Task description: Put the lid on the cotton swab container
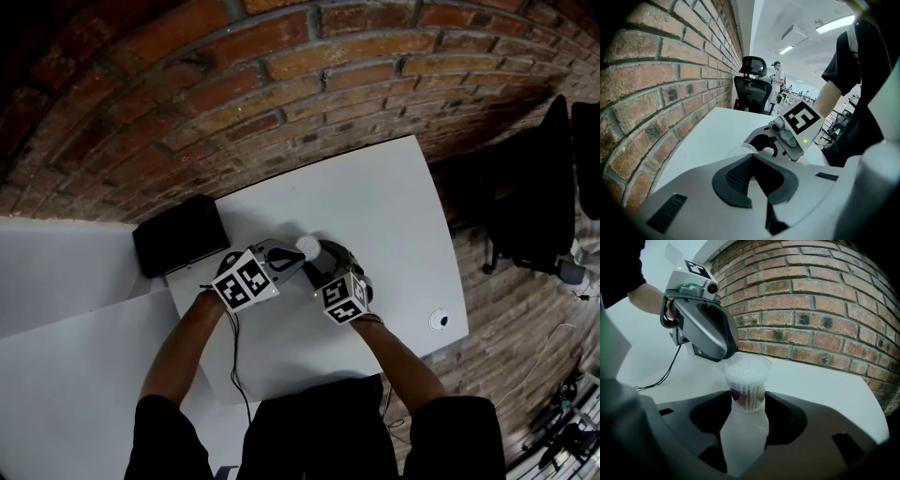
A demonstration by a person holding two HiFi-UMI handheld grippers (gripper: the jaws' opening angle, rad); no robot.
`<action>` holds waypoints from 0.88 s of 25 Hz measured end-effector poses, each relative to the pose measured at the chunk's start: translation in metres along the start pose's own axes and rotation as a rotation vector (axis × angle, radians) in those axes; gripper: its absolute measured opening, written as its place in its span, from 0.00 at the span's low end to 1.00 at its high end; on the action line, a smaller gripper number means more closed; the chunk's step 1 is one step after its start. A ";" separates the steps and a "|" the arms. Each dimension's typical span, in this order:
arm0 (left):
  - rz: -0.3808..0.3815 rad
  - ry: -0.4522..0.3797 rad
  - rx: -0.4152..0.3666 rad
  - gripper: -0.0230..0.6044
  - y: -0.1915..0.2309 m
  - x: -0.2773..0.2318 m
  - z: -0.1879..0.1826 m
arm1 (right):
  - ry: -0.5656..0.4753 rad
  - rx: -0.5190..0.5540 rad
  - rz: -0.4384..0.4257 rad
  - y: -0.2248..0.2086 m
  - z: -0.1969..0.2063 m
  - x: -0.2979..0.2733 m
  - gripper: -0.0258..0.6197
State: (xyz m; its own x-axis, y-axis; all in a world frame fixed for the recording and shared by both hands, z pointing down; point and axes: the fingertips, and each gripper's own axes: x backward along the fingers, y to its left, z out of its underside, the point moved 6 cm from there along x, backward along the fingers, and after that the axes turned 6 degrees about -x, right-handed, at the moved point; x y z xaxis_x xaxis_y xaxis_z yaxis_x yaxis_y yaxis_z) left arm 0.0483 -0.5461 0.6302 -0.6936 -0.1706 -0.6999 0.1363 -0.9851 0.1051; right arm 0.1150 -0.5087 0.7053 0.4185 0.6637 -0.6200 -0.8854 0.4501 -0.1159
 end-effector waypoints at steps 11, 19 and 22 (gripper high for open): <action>-0.078 -0.106 -0.064 0.06 0.000 0.018 -0.011 | 0.001 0.004 -0.002 0.000 0.000 -0.001 0.40; -0.178 -0.122 -0.002 0.06 0.025 0.025 -0.018 | 0.002 -0.003 0.000 0.000 0.000 -0.002 0.40; -0.132 -0.071 -0.007 0.06 0.019 0.013 -0.015 | 0.002 -0.003 0.000 0.000 0.000 -0.002 0.40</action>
State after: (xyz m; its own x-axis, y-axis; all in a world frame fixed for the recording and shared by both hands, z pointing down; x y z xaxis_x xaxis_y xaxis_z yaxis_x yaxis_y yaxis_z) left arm 0.0523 -0.5664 0.6126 -0.7542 -0.0409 -0.6554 0.0456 -0.9989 0.0099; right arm 0.1137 -0.5100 0.7062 0.4179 0.6625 -0.6217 -0.8861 0.4482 -0.1181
